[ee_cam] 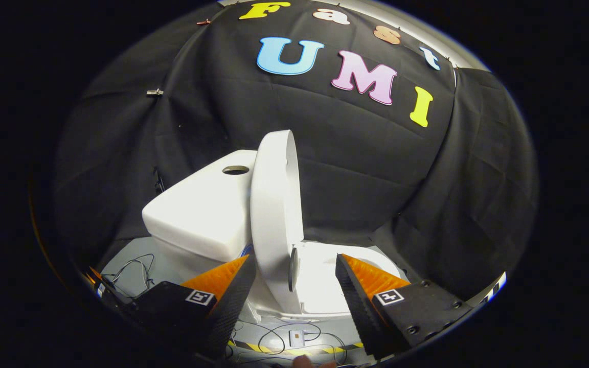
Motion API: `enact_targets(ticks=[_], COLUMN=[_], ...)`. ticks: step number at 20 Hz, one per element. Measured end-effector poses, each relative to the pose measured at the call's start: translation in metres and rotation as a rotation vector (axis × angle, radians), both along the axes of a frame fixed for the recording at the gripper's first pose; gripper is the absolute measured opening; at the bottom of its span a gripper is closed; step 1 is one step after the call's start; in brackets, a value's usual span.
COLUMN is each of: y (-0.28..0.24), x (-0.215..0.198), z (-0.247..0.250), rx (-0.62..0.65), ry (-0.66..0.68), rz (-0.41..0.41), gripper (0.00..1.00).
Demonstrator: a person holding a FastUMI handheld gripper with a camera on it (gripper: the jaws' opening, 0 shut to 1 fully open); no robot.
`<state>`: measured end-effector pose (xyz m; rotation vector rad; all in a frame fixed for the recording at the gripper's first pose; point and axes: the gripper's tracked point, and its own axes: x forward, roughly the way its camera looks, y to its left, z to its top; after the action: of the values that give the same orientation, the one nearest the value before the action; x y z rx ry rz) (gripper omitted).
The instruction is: Open the toilet lid.
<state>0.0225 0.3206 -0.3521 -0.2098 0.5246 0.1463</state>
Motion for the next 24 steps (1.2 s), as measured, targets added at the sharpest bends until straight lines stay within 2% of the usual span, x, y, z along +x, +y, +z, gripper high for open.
enact_targets(ticks=[4,9,16,24], y=[-0.007,-0.022,-0.050,-0.115], x=[0.002,0.011,0.014,0.003], z=[0.019,0.074,0.165,0.251], rx=[0.029,0.072,0.160,0.209], ry=[-0.024,-0.084,-0.192,-0.323], rz=[0.018,0.032,0.019,-0.028], gripper=[0.98,0.98,0.98,0.98])
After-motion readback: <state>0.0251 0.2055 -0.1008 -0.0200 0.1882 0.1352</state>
